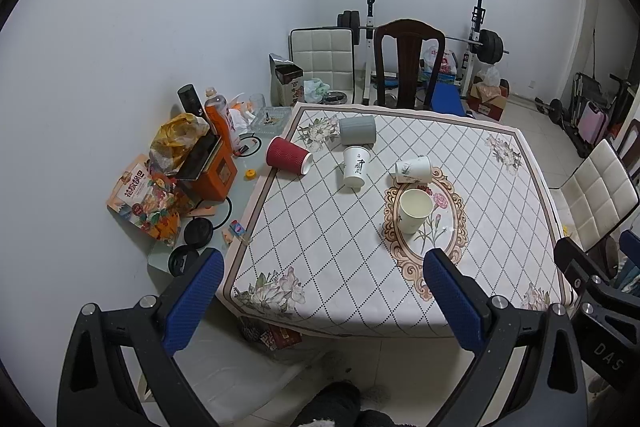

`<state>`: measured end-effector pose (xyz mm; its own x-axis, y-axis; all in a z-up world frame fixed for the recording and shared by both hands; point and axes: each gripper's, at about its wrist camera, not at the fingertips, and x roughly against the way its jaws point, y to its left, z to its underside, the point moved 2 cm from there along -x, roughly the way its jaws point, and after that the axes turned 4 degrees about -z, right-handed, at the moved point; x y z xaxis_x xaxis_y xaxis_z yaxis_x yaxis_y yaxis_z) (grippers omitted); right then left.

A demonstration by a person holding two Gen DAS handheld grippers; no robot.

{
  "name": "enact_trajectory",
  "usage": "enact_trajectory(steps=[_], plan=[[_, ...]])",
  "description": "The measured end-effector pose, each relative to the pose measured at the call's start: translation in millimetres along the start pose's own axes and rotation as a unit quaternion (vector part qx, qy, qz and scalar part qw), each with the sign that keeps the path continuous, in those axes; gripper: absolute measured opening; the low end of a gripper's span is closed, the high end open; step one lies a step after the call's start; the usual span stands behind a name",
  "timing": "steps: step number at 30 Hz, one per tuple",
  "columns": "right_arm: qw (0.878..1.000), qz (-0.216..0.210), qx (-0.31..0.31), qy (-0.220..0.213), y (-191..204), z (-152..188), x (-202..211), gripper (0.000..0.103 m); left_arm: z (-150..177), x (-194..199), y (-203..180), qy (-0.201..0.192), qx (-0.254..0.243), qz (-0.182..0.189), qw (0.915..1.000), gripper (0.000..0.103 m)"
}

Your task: Flip cup upright

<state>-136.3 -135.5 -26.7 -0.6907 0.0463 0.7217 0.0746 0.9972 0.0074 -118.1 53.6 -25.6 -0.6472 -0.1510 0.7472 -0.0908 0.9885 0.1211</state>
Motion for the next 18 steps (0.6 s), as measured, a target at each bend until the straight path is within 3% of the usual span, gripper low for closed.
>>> enact_trajectory(steps=[18], plan=[[1.0,0.0,-0.001,0.0,0.1,0.5,0.8,0.103,1.3,-0.4,0.0,0.0,-0.002,0.0,1.0,0.102]])
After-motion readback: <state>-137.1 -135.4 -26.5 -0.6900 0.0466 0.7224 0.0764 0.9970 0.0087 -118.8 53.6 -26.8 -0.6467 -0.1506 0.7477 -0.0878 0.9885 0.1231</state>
